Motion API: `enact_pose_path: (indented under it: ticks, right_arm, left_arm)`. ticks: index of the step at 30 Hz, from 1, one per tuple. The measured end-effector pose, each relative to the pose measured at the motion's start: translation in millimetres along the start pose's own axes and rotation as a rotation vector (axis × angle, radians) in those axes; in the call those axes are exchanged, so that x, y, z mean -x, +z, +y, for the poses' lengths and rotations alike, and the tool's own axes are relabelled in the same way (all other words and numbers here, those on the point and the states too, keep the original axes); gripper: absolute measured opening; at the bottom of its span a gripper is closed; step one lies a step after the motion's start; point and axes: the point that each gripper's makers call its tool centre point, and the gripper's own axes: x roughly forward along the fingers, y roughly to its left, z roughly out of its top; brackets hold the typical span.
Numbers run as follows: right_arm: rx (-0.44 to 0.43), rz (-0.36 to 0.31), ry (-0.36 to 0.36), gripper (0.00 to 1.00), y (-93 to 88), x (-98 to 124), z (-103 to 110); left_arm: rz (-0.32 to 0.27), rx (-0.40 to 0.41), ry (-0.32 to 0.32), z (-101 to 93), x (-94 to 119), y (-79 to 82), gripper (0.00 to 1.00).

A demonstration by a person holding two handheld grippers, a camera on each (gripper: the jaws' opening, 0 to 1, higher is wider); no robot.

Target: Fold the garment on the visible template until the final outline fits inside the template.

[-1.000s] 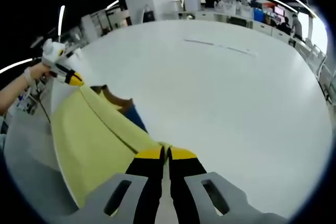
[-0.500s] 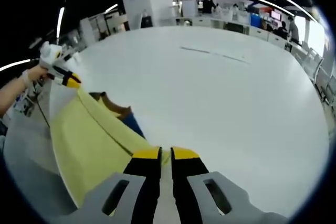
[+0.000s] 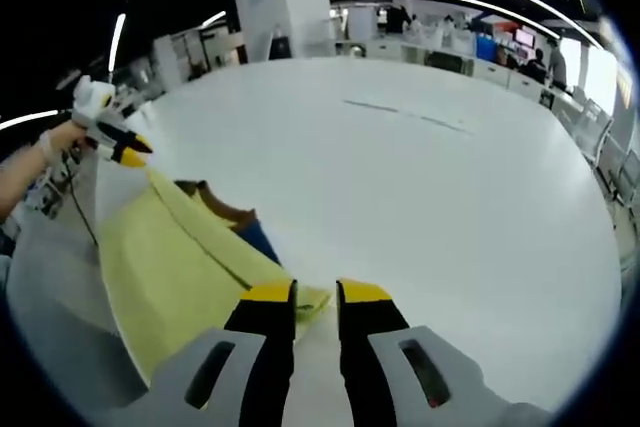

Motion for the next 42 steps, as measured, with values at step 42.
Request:
enact_pose_path:
  ticks: [42]
  right_arm:
    - [0.014, 0.017, 0.019, 0.39, -32.5, 51.6, 28.8]
  left_arm:
    - [-0.005, 0.06, -0.076, -38.5, 41.9, -32.7, 0.51]
